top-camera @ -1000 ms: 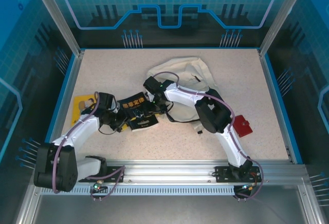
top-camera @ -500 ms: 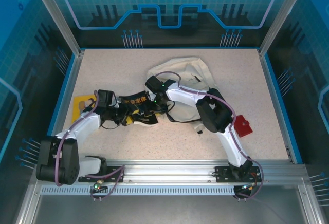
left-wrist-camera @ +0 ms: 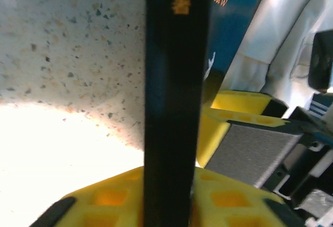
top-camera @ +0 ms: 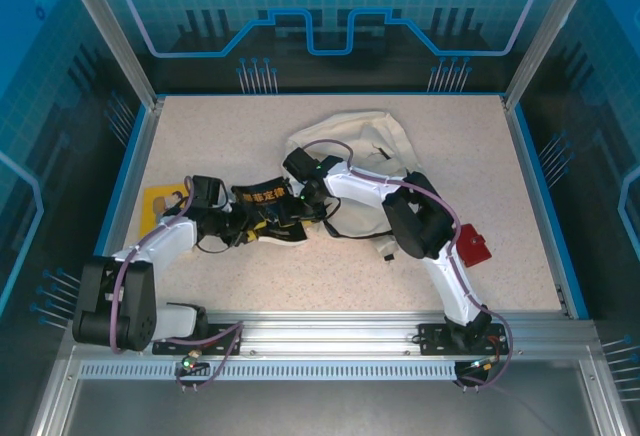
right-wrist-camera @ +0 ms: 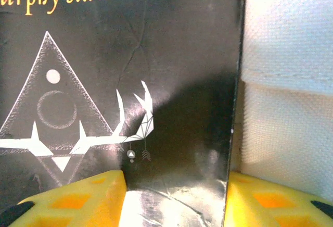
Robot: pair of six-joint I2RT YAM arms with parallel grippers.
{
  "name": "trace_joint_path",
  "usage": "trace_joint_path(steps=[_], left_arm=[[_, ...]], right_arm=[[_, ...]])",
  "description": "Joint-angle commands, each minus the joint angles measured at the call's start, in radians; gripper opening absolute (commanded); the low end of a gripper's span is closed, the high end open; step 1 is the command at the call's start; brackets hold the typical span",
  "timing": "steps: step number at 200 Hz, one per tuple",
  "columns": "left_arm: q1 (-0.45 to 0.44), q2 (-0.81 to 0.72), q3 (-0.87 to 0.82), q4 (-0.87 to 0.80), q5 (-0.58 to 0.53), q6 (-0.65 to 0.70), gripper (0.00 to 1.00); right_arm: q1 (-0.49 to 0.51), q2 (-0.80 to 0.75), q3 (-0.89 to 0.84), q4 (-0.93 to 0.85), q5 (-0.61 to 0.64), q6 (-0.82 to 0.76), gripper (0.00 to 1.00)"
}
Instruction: Pack the student bag
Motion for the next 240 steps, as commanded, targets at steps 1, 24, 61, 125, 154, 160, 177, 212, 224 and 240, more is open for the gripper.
trace_joint_path(steps=[1,24,61,125,154,160,177,212,224,240], left_arm=[[0.004,-0.045,0.033,-0.025,-0.024,0.048,0.18],[0.004,-0.098,0.065,-0.056,-0.043,0.063,0.11],[0.004,-0.184,0.110,-0.001,-0.042,0.005,0.10],[-0.016,-0.238,0.236,0.236,-0.108,-0.169,0.10],[-0.088,-0.219,0.277,0.371,-0.183,-0.214,0.11],[-0.109,-0.213,0.280,0.409,-0.199,-0.220,0.11],[-0.169,-0.188,0.288,0.497,-0.248,-0.242,0.11],[-0.268,-0.131,0.276,0.692,-0.330,-0.299,0.11],[-0.286,-0.112,0.274,0.745,-0.342,-0.323,0.10],[-0.313,-0.093,0.264,0.810,-0.362,-0.344,0.11]], right_arm=[[-0.018,-0.066,-0.004,-0.023,-0.050,-0.013,0.56],[-0.050,-0.192,-0.055,0.062,-0.122,0.003,0.63],[-0.117,-0.427,-0.243,0.274,-0.196,0.122,0.76],[-0.218,-0.711,-0.550,0.595,-0.217,0.373,0.94],[-0.245,-0.780,-0.647,0.730,-0.225,0.501,0.98],[-0.252,-0.791,-0.666,0.764,-0.226,0.531,0.99],[-0.265,-0.819,-0.711,0.863,-0.227,0.612,1.00],[-0.278,-0.835,-0.750,1.034,-0.233,0.774,1.00],[-0.278,-0.835,-0.757,1.079,-0.227,0.828,1.00],[-0.274,-0.828,-0.765,1.126,-0.210,0.897,1.00]])
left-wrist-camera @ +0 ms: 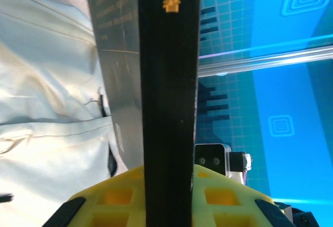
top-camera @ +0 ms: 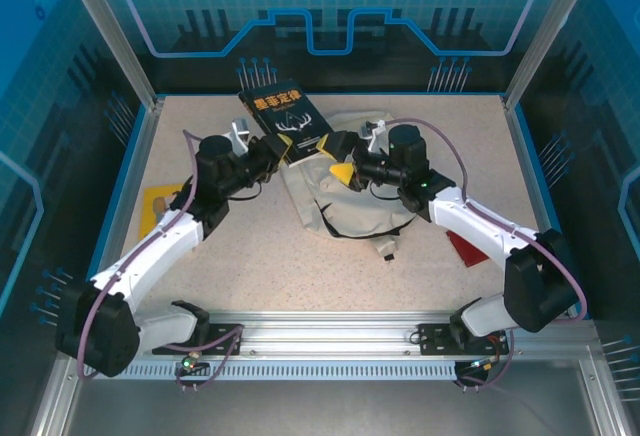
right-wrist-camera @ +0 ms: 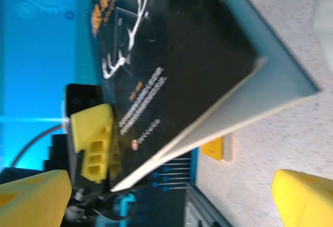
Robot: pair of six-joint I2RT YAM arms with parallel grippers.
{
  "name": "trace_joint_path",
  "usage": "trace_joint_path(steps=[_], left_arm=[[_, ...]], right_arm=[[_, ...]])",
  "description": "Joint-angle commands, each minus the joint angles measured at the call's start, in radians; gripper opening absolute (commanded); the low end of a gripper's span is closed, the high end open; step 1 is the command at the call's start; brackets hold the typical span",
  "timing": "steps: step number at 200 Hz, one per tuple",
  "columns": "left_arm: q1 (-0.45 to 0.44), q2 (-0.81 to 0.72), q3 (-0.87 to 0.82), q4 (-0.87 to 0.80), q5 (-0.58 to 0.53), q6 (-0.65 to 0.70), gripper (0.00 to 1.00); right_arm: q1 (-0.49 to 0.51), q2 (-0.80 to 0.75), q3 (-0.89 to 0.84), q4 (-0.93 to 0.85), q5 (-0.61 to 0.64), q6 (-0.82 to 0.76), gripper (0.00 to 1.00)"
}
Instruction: Pack the student bag
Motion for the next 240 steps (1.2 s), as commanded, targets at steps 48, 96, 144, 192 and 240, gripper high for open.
trace_joint_path(steps=[48,96,144,192,240], left_arm=[[-0.068,0.047,0.015,0.332,-0.096,-0.088,0.11],[-0.072,0.046,0.006,0.350,-0.093,-0.135,0.11],[-0.075,0.038,0.021,0.297,-0.024,-0.123,0.12],[-0.074,0.003,-0.021,0.267,-0.011,-0.128,0.11],[-0.074,0.011,-0.031,0.273,0.042,-0.131,0.10]], right_arm=[[0.016,-0.005,-0.039,0.248,0.089,0.251,1.00],[0.018,0.065,0.016,0.309,0.153,0.320,0.98],[0.024,0.118,0.033,0.406,0.151,0.340,0.87],[0.026,0.024,-0.013,0.332,0.208,0.238,0.66],[0.036,-0.013,0.005,0.264,0.240,0.155,0.47]])
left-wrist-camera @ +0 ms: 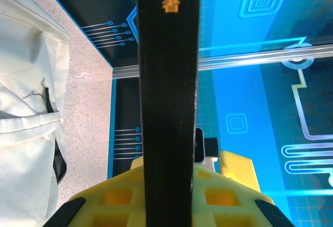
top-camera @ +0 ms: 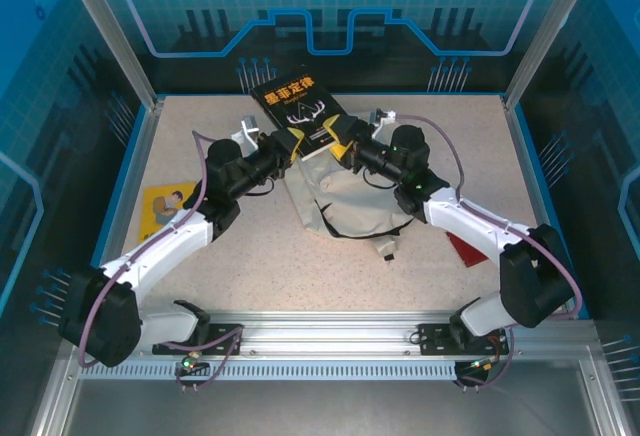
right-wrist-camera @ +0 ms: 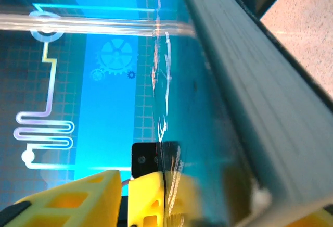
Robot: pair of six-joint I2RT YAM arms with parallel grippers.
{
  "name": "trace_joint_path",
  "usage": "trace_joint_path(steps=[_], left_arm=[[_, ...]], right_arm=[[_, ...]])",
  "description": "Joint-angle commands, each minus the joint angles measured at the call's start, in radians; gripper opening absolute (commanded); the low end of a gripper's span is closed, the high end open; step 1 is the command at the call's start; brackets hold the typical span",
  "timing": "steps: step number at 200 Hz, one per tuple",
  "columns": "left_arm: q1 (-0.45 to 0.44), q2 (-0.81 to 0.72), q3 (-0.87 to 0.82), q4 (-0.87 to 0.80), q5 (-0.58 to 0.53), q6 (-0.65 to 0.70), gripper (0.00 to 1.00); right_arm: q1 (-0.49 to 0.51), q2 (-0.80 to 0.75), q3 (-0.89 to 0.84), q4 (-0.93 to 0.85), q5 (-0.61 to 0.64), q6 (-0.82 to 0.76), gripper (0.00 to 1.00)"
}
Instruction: Pack the student bag
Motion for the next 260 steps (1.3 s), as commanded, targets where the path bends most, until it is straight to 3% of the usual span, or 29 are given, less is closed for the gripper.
trace_joint_path(steps=[1,25,63,84,101,114,134,152,179,212,260], left_arm=[[-0.008,-0.031,-0.009,0.069,0.057,0.007,0.10],[-0.008,-0.023,-0.006,0.075,0.088,0.009,0.11],[-0.007,-0.001,0.028,0.006,0.147,0.063,0.20],[-0.005,0.000,0.045,-0.109,0.156,0.135,0.38],[-0.002,-0.003,0.068,-0.238,0.156,0.237,0.57],[-0.003,0.017,0.108,-0.325,0.218,0.369,0.71],[-0.006,0.055,0.176,-0.509,0.252,0.531,0.81],[-0.013,0.078,0.184,-0.564,0.248,0.614,0.84],[-0.063,0.105,0.198,-0.605,0.183,0.675,0.86],[-0.183,0.203,0.295,-0.755,0.033,0.726,0.87],[-0.382,0.395,0.471,-0.882,-0.143,0.782,0.83]], right_arm=[[0.013,-0.034,0.015,-0.010,0.037,-0.067,0.46],[0.012,-0.026,0.042,-0.068,0.041,-0.091,0.40],[0.015,-0.053,0.048,-0.204,0.122,-0.177,0.17],[0.016,-0.099,0.048,-0.307,0.196,-0.276,0.08],[0.012,-0.152,0.056,-0.408,0.263,-0.381,0.06],[0.011,-0.210,0.060,-0.468,0.320,-0.482,0.06],[0.008,-0.295,0.069,-0.585,0.433,-0.605,0.05],[-0.008,-0.358,0.080,-0.681,0.501,-0.697,0.05],[-0.085,-0.414,0.133,-0.846,0.506,-0.777,0.05],[-0.201,-0.452,0.163,-1.004,0.470,-0.826,0.06],[-0.360,-0.514,0.077,-1.065,0.406,-0.824,0.06]])
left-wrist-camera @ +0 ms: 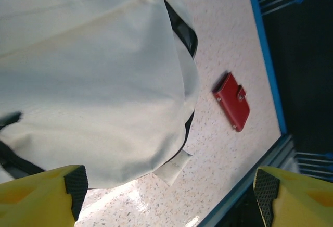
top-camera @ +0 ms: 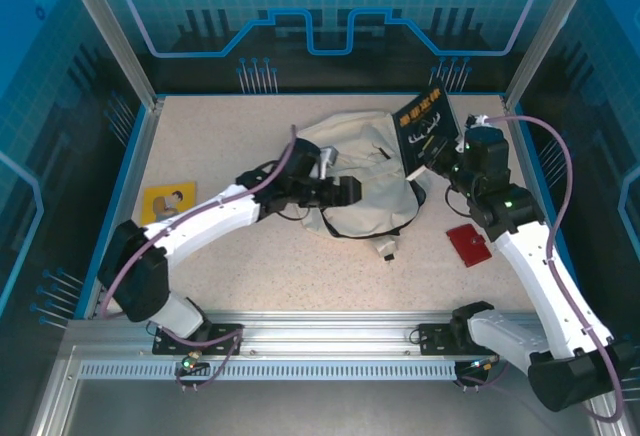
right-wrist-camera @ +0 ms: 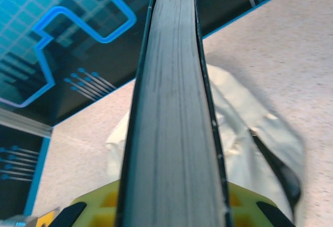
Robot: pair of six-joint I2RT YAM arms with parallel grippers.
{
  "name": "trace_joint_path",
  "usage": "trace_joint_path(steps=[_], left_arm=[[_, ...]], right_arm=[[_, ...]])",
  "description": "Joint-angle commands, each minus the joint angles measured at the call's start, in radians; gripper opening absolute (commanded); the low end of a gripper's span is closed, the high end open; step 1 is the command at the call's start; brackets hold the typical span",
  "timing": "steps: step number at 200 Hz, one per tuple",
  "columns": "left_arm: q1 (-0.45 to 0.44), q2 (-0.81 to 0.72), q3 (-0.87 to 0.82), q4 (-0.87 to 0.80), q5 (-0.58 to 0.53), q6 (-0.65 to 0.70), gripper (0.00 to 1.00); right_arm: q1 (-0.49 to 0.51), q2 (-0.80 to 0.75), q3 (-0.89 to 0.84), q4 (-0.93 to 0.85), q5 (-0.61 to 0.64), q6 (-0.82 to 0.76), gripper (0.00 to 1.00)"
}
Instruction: Pack the student bag
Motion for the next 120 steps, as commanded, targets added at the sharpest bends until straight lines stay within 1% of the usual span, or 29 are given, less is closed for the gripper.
trace_joint_path(steps=[1,34,62,95,120], left_arm=[[-0.072,0.083,0.093,-0.109,-0.114,0.073,0.83],[-0.154,0.262,0.270,-0.222,-0.174,0.114,0.76],[-0.208,0.392,0.408,-0.307,-0.260,0.130,0.70],[-0.233,0.517,0.540,-0.424,-0.367,0.124,0.65],[-0.234,0.577,0.600,-0.488,-0.395,0.104,0.59]], right_arm=[[-0.062,-0.052,-0.029,-0.020,-0.037,-0.025,0.06],[-0.156,-0.091,-0.075,-0.052,-0.078,-0.022,0.06],[-0.227,-0.119,-0.104,-0.071,-0.128,-0.014,0.06],[-0.272,-0.133,-0.131,-0.080,-0.178,-0.015,0.06],[-0.291,-0.141,-0.142,-0.083,-0.192,-0.013,0.06]])
